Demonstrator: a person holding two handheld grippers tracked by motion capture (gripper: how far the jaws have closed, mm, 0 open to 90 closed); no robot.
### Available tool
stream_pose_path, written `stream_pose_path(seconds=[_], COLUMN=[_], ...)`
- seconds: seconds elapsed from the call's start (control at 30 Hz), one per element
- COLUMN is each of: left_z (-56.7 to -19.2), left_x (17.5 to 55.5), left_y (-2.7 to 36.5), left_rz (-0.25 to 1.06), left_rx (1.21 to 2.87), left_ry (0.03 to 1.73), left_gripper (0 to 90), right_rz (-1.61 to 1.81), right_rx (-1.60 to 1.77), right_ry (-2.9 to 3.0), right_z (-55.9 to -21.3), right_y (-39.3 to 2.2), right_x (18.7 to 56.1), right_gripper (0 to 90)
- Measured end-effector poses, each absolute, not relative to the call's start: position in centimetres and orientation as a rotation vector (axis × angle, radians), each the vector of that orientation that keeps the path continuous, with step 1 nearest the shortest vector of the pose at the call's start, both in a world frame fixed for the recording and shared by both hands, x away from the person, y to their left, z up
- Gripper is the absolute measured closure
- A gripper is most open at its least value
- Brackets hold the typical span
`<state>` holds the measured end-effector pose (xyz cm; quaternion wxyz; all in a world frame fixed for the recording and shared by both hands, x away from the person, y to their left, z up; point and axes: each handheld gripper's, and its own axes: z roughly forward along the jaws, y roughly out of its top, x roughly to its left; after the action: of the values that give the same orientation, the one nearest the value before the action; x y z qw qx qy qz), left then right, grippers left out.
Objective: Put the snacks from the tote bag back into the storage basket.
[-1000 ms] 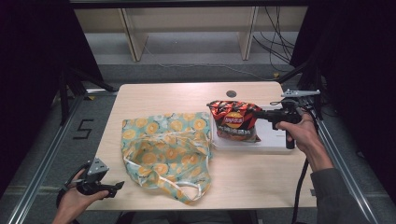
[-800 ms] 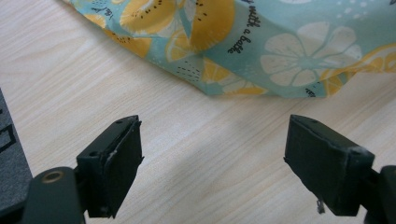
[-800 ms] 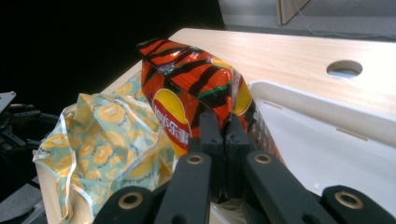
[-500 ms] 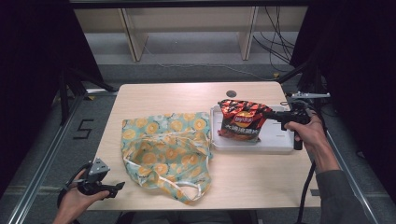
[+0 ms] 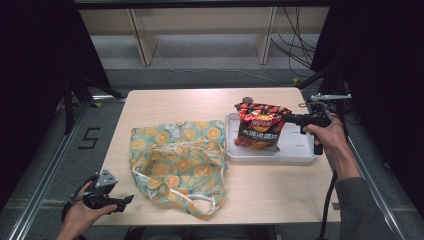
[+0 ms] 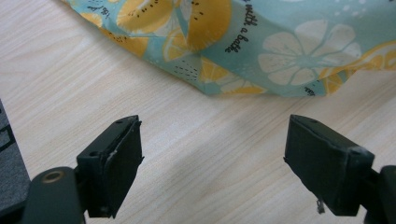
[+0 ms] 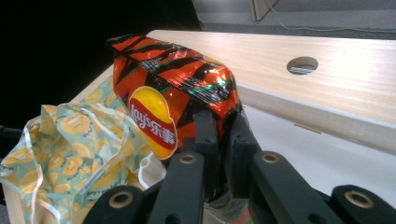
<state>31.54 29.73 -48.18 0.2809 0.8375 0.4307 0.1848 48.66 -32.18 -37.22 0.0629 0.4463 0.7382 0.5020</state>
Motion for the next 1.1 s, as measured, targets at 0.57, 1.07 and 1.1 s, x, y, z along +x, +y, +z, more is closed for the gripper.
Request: stream_pose_path(seconds=[0.57, 1.07, 1.1], left_z=[-47.9, -47.9, -48.0], left_x=[31.5, 31.6, 31.6], left_y=[29.9, 29.7, 29.7], left_rz=[0.492, 0.478, 0.476], left_rx=[2.285, 2.278, 2.270], left_ry=[1.122, 1.117, 1.125], left_gripper=[19.9, 19.9, 19.9], right_rz=[1.318, 1.333, 1.335], right_rx=[1.366, 1.410, 1.410], right_ry=[2.139, 2.090, 2.085], right_z=[-37.4, -38.5, -38.6], right_y=[-29.4, -29.5, -29.4], right_x=[49.4, 51.3, 51.4], right_gripper=[83.5, 83.2, 83.5])
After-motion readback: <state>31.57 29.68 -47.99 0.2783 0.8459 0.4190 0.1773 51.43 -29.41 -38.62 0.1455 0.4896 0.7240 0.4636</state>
